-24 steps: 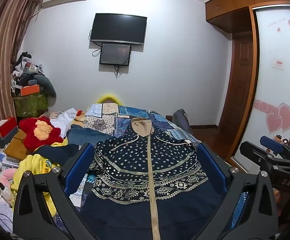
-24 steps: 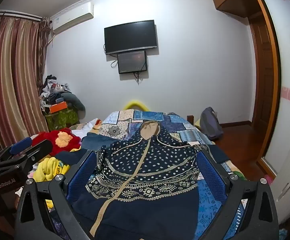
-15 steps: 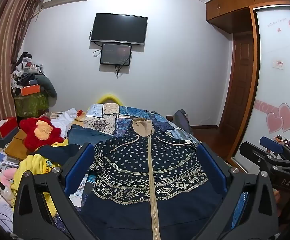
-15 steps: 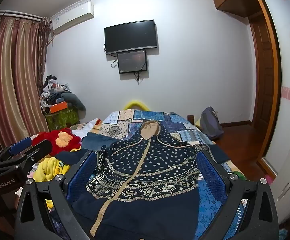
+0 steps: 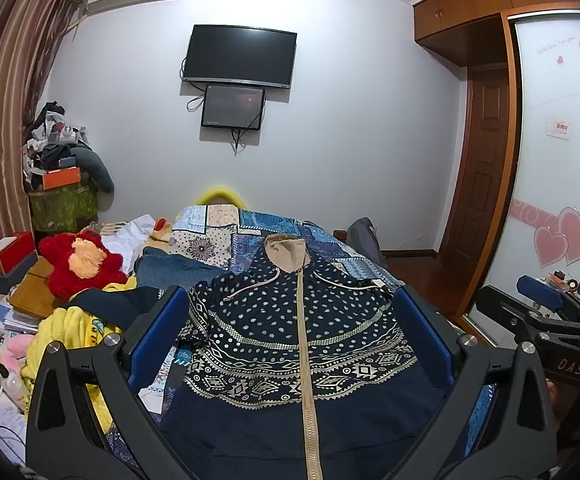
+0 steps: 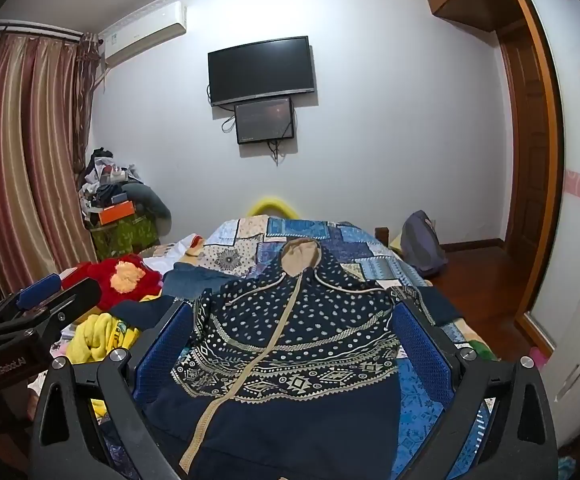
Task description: Fold large clothes
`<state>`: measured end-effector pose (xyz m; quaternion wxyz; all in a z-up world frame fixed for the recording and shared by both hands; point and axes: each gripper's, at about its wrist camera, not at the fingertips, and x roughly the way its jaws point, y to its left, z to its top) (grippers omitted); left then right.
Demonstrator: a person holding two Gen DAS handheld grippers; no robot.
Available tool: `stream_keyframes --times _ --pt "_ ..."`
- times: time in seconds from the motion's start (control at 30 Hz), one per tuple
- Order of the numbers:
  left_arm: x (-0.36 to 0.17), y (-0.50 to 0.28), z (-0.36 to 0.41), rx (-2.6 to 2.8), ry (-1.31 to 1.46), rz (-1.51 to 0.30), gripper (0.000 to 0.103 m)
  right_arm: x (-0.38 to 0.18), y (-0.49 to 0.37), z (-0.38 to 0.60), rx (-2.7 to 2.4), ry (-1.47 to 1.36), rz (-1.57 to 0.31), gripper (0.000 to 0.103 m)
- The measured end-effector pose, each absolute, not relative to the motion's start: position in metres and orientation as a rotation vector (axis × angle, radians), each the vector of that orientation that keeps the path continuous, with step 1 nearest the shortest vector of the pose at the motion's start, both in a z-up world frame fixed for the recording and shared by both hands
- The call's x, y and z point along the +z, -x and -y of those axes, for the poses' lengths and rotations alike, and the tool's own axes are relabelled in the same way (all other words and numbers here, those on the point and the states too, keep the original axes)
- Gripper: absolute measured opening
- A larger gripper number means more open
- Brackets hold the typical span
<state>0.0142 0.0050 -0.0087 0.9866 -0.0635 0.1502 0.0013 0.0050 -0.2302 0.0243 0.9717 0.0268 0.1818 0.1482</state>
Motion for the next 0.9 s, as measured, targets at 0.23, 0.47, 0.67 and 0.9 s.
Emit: stream_keyframes --times 0.23,0.47,0.67,0.9 --pt "-0.016 -0.026 -0.015 0.015 0.134 -0.314 0.103 0.02 -0.015 0.224 0.294 -0.045 -0.397 0.1" --pt "-0.03 -0.059 -0.049 0.136 0.115 -0.305 0.103 0.0 -0.055 0.215 0.245 -0.008 -0.465 0.1" --pt "-0.06 -0.108 -0.116 0.245 0.164 -0.381 0.103 -0.029 -0.124 0.206 0.207 0.027 -0.542 0.1" --pt "-0.117 -0.149 -0.211 0.372 0.265 -0.497 0.103 -0.06 -0.207 0.181 0.194 0.166 -0.582 0.1"
